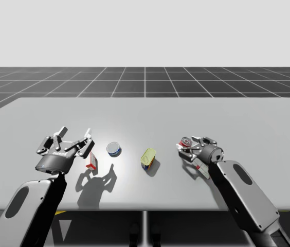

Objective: Lift the red soup can off the table.

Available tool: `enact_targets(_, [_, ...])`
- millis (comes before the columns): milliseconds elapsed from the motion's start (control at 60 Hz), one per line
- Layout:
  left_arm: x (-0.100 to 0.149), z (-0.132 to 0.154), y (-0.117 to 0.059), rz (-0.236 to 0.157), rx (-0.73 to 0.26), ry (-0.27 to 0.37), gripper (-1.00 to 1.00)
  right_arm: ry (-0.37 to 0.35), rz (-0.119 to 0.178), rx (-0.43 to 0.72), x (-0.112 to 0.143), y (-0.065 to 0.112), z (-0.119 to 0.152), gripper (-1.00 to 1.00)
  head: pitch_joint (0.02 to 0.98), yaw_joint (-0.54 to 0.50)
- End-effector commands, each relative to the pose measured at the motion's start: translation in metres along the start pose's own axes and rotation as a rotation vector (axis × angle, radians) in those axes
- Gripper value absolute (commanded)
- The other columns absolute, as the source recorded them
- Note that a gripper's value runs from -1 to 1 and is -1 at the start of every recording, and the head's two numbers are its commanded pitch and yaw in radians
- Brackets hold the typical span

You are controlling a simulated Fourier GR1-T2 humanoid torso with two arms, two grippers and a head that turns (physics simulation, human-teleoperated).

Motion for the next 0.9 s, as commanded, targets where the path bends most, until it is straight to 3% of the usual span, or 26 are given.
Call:
enact_targets(17, [0.0,0.0,0.0,-0.001,-0.001,0.001,-1.0,0.041,-0.001,0.012,-0.001,0.001,-0.01,-1.0,0.761,-0.3])
enact_targets(100, [0.0,0.0,0.0,-0.002,-0.002,0.002,-1.0,0.057,-0.007,0.031,-0.003,0.0,-0.011,-1.0,0.758,-0.3])
enact_targets(117, [0.0,0.0,0.0,-0.002,-0.002,0.002,-1.0,0.063,0.001,0.047,-0.003,0.0,-0.011,-0.9,0.757,-0.3])
enact_targets(133, [0.0,0.0,0.0,-0.002,-0.003,0.003,-1.0,0.058,0.005,0.04,-0.004,0.0,-0.011,-0.67,0.756,-0.3])
enact_targets(167, [0.0,0.0,0.0,-0.002,-0.003,0.003,-1.0,0.055,0.017,0.021,-0.005,0.0,-0.01,0.15,0.754,-0.3])
enact_targets(183, [0.0,0.0,0.0,-0.002,-0.003,0.003,-1.0,0.052,0.021,0.021,-0.006,0.0,-0.01,0.39,0.753,-0.3])
enact_targets(200, [0.0,0.0,0.0,-0.002,-0.004,0.003,-1.0,0.051,0.017,0.018,-0.006,0.0,-0.01,0.84,0.751,-0.3])
enact_targets(217, [0.0,0.0,0.0,-0.002,-0.004,0.003,-1.0,0.054,0.009,0.02,-0.006,-0.001,-0.01,0.94,0.748,-0.3])
enact_targets(333, [0.0,0.0,0.0,-0.002,-0.004,0.004,-1.0,0.062,-0.005,0.028,-0.008,-0.004,-0.008,0.97,0.71,-0.3])
enact_targets(667, [-0.003,0.0,-0.002,-0.005,-0.005,0.01,-1.0,0.059,-0.011,0.053,-0.012,-0.007,-0.005,0.88,0.447,-0.31])
enact_targets(900, [-0.002,0.0,-0.002,-0.001,-0.002,0.009,-1.0,0.019,-0.002,0.062,-0.006,-0.007,-0.001,0.88,0.415,-0.33])
